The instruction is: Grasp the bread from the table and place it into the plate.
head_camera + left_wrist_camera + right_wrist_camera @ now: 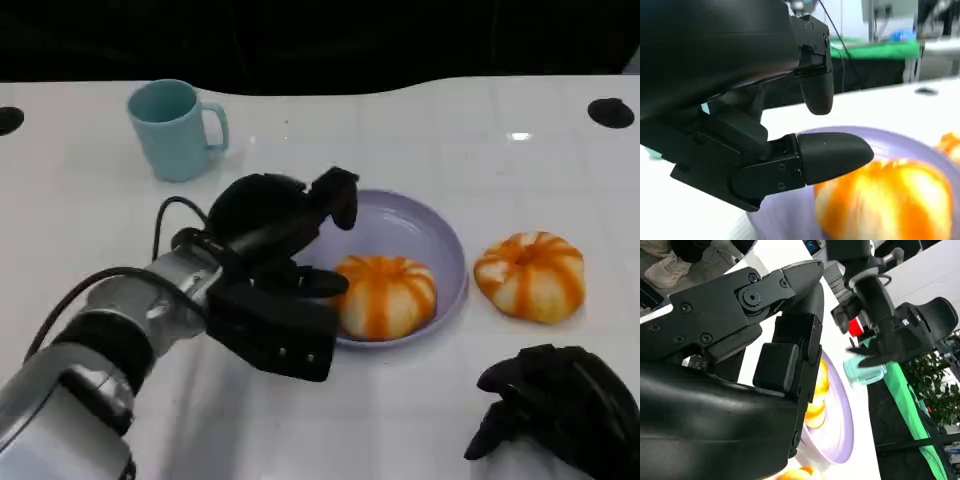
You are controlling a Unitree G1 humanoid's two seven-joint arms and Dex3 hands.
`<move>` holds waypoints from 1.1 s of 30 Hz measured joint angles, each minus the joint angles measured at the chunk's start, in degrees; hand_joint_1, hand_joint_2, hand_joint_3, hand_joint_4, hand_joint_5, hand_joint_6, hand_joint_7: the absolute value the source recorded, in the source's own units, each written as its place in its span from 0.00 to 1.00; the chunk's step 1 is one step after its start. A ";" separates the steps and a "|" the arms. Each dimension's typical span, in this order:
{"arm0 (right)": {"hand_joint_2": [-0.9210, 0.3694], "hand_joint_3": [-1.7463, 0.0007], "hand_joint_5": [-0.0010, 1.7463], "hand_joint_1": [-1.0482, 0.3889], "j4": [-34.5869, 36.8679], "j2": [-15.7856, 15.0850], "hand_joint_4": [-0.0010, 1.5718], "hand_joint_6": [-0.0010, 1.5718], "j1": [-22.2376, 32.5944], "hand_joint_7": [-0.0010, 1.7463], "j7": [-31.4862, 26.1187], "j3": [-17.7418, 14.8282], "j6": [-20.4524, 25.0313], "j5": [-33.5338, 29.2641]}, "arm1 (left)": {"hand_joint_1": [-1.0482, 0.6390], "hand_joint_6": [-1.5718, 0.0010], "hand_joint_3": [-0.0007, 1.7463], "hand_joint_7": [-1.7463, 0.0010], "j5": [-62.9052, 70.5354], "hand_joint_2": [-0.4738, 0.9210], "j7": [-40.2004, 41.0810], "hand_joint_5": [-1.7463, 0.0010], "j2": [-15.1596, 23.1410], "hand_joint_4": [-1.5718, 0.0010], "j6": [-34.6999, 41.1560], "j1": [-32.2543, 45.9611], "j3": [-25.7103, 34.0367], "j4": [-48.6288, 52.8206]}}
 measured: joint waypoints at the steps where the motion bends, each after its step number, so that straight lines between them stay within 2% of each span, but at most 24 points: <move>1: 0.12 1.00 0.19 0.21 -0.07 -0.01 1.00 1.00 0.09 0.06 0.00 -0.02 0.00 0.01 | 0.00 0.01 0.36 0.00 -0.58 1.00 0.80 0.00 0.20 0.01 -1.24 0.62 0.60 -0.04; 5: 0.12 1.00 0.19 0.22 -0.20 -0.01 1.00 1.00 0.29 0.06 0.02 0.00 0.05 0.06 | 0.00 0.01 0.32 0.00 -3.87 1.00 2.94 0.00 1.08 0.01 -7.22 3.01 3.89 -0.13; 9: 0.12 1.00 0.19 0.22 -0.44 0.00 1.00 1.00 0.51 0.07 0.01 0.03 0.07 0.07 | 0.00 0.16 0.25 0.00 -11.11 1.00 -0.19 0.00 1.68 0.11 -13.75 5.19 9.21 -0.71; 10: 0.12 1.00 0.19 0.22 -0.53 0.00 1.00 1.00 0.58 0.07 0.01 0.06 0.11 0.06 | 0.00 0.23 0.20 0.00 -13.40 1.00 -2.57 0.00 1.86 0.16 -15.14 5.98 10.61 -1.03; 12: 0.12 1.00 0.19 0.22 -0.68 -0.01 1.00 1.00 0.68 0.07 0.01 0.07 0.15 0.07 | 0.00 0.31 0.16 0.00 -19.38 1.00 -9.52 0.00 1.92 0.22 -17.97 7.99 13.77 -1.28; 16: 0.12 1.00 0.19 0.23 -0.74 -0.01 1.00 1.00 0.91 0.06 0.01 0.11 0.42 0.07 | 0.00 0.37 0.08 0.04 -32.18 1.00 -26.15 0.06 1.14 0.26 -20.74 12.06 19.56 -2.28; 19: 0.12 1.00 0.19 0.24 -0.94 0.00 1.00 1.00 0.96 0.06 0.01 0.27 0.47 0.08 | 0.00 0.36 0.04 0.13 -42.13 0.99 -39.44 0.16 0.09 0.24 -20.34 15.29 23.54 -5.11; 21: 0.12 1.00 0.19 0.24 -1.09 0.00 1.00 1.00 1.12 0.06 0.01 0.36 0.48 0.08 | 0.00 0.25 0.01 0.37 -46.92 0.96 -46.36 0.35 -0.79 0.17 -18.89 16.90 25.53 -6.90; 23: 0.11 1.00 0.18 0.24 -1.51 0.00 1.00 1.00 1.35 0.05 -0.01 0.52 0.52 0.08 | 0.00 0.16 0.01 0.57 -54.12 0.96 -55.11 0.49 -2.09 0.12 -15.26 19.12 28.25 -10.03; 26: 0.11 1.00 0.18 0.24 -2.61 0.00 1.00 1.00 1.75 0.05 -0.26 0.68 0.58 0.08 | 0.00 0.05 0.01 0.75 -60.90 0.95 -64.47 0.58 -3.44 0.07 -9.42 23.00 31.17 -13.96; 29: 0.11 1.00 0.18 0.23 -3.30 -0.01 1.00 1.00 2.11 0.06 -0.73 0.83 0.85 0.07 | 0.00 0.01 0.01 0.81 -64.17 0.95 -68.48 0.61 -3.90 0.02 -3.53 26.54 33.15 -17.95; 33: 0.12 1.00 0.18 0.23 -4.59 -0.01 1.00 1.00 2.76 0.06 -0.92 0.97 1.80 0.08 | 0.00 0.00 0.00 0.73 -65.66 0.94 -70.70 0.60 -4.47 0.00 1.64 30.43 34.70 -22.45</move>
